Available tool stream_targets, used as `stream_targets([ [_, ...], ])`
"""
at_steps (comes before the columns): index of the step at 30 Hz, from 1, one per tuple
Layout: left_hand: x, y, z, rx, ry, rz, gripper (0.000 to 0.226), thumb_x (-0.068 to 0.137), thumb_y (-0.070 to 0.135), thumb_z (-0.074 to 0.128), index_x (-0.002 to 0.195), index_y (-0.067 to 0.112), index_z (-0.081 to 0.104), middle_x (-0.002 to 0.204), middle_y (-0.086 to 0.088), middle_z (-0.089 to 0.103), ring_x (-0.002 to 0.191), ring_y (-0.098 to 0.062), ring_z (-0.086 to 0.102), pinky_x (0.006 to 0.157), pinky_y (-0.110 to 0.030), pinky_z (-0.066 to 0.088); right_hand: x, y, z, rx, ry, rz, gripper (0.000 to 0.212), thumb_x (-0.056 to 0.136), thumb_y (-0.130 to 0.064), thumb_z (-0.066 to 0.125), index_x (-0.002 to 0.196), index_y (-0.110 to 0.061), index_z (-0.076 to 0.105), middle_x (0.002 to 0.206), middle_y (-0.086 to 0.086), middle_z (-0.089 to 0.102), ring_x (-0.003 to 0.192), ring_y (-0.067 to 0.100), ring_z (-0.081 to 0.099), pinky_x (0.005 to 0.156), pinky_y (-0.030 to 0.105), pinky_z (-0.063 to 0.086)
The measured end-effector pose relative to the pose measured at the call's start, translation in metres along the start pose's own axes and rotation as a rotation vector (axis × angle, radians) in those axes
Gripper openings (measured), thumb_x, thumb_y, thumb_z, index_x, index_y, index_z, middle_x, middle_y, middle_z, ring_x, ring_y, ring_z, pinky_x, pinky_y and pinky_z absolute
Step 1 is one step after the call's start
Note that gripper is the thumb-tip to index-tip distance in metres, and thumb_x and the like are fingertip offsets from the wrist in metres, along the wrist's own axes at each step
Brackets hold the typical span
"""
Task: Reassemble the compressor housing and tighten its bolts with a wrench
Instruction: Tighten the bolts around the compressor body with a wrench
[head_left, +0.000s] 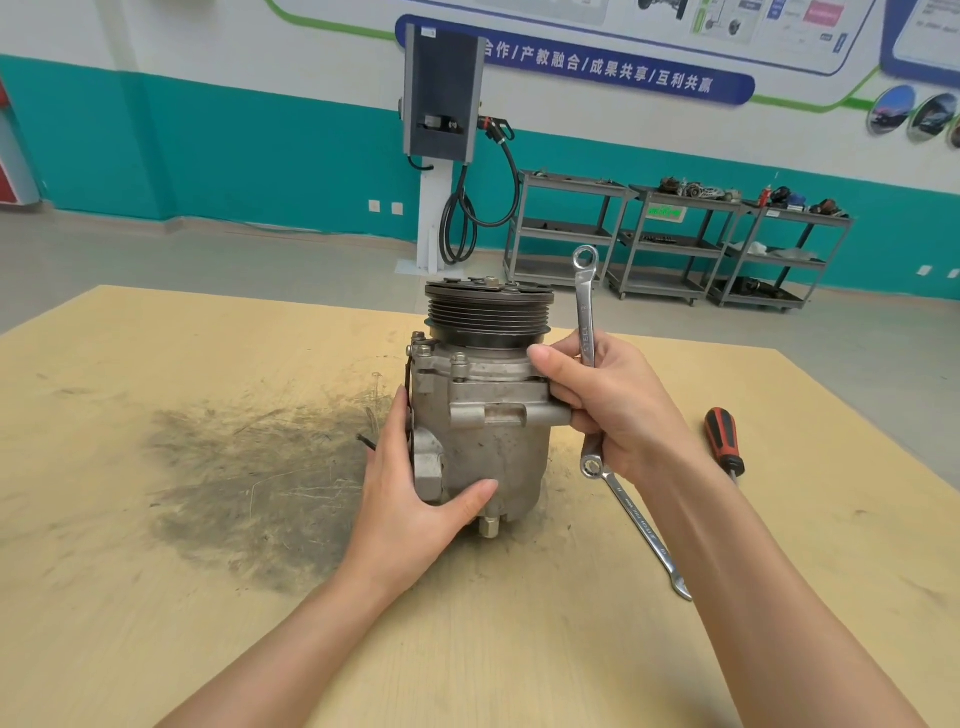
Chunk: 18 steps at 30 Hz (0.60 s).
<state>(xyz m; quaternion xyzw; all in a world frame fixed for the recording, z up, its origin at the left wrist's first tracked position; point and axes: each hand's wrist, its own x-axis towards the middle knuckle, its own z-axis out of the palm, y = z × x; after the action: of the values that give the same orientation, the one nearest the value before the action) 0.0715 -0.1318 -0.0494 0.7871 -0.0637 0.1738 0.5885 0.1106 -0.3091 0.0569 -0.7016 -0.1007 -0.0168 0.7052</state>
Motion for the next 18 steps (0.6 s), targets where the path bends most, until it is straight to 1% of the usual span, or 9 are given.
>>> stream_targets([
  [2, 0.0, 0.0, 0.0, -0.005, -0.005, -0.005, 0.119, 0.057, 0.066, 0.073, 0.154, 0.04, 0.01, 0.153, 0.025, 0.031, 0.144, -0.004, 0.027, 0.119, -0.046, 0.027, 0.0, 0.001, 0.001, -0.041, 0.016, -0.028, 0.019, 0.086, -0.018, 0.071, 0.076, -0.013, 0.055, 0.045, -0.007, 0.037, 0.038, 0.004, 0.026, 0.033, 0.016, 0.02],
  [5, 0.0, 0.002, 0.0, -0.004, -0.007, -0.005, 0.118, 0.057, 0.066, 0.072, 0.153, 0.041, 0.01, 0.153, 0.025, 0.031, 0.144, -0.005, 0.028, 0.119, -0.046, 0.026, 0.0, -0.002, -0.005, -0.016, -0.086, -0.012, 0.011, 0.091, -0.021, 0.064, 0.084, -0.012, 0.062, 0.048, -0.005, 0.04, 0.042, 0.005, 0.027, 0.034, 0.015, 0.02],
  [8, 0.0, 0.003, 0.0, 0.007, -0.01, -0.011, 0.117, 0.058, 0.064, 0.074, 0.154, 0.041, 0.01, 0.153, 0.025, 0.03, 0.145, -0.006, 0.026, 0.12, -0.048, 0.023, 0.0, -0.004, -0.009, 0.015, -0.138, 0.009, 0.014, 0.095, -0.018, 0.057, 0.09, -0.01, 0.067, 0.05, -0.002, 0.041, 0.045, 0.006, 0.028, 0.035, 0.015, 0.021],
  [10, 0.0, 0.003, 0.0, 0.008, -0.013, -0.011, 0.119, 0.058, 0.065, 0.073, 0.155, 0.038, 0.009, 0.154, 0.024, 0.031, 0.145, -0.008, 0.027, 0.12, -0.049, 0.022, 0.0, -0.001, -0.007, 0.024, -0.097, 0.012, 0.01, 0.091, -0.018, 0.062, 0.084, -0.011, 0.063, 0.048, -0.004, 0.041, 0.042, 0.005, 0.028, 0.034, 0.015, 0.021],
  [12, 0.0, 0.004, 0.0, 0.009, -0.015, -0.01, 0.12, 0.058, 0.066, 0.072, 0.155, 0.037, 0.009, 0.154, 0.022, 0.031, 0.145, -0.008, 0.027, 0.121, -0.05, 0.021, 0.001, 0.001, -0.002, 0.001, -0.022, 0.013, 0.015, 0.087, -0.019, 0.069, 0.079, -0.012, 0.057, 0.046, -0.006, 0.039, 0.04, 0.005, 0.028, 0.033, 0.015, 0.021],
  [14, 0.0, 0.004, 0.0, 0.012, -0.015, -0.014, 0.12, 0.057, 0.067, 0.071, 0.156, 0.036, 0.01, 0.155, 0.021, 0.032, 0.145, -0.009, 0.028, 0.121, -0.05, 0.021, 0.001, 0.002, -0.001, -0.032, 0.018, 0.004, 0.018, 0.084, -0.019, 0.072, 0.078, -0.012, 0.057, 0.045, -0.006, 0.039, 0.039, 0.005, 0.027, 0.033, 0.016, 0.021],
  [16, 0.0, 0.003, 0.0, 0.014, -0.014, -0.016, 0.121, 0.056, 0.068, 0.071, 0.156, 0.036, 0.01, 0.155, 0.02, 0.032, 0.146, -0.009, 0.027, 0.121, -0.049, 0.022, 0.001, 0.0, -0.004, -0.015, -0.028, 0.018, 0.015, 0.085, -0.021, 0.071, 0.08, -0.012, 0.059, 0.047, -0.005, 0.04, 0.04, 0.005, 0.027, 0.034, 0.016, 0.021],
  [18, 0.0, 0.002, 0.0, 0.012, -0.015, -0.019, 0.121, 0.056, 0.069, 0.071, 0.155, 0.036, 0.009, 0.155, 0.021, 0.031, 0.146, -0.009, 0.027, 0.121, -0.049, 0.022, 0.0, -0.003, -0.008, 0.039, -0.111, 0.038, 0.01, 0.09, -0.021, 0.064, 0.087, -0.011, 0.064, 0.05, -0.003, 0.041, 0.042, 0.005, 0.028, 0.034, 0.015, 0.02],
])
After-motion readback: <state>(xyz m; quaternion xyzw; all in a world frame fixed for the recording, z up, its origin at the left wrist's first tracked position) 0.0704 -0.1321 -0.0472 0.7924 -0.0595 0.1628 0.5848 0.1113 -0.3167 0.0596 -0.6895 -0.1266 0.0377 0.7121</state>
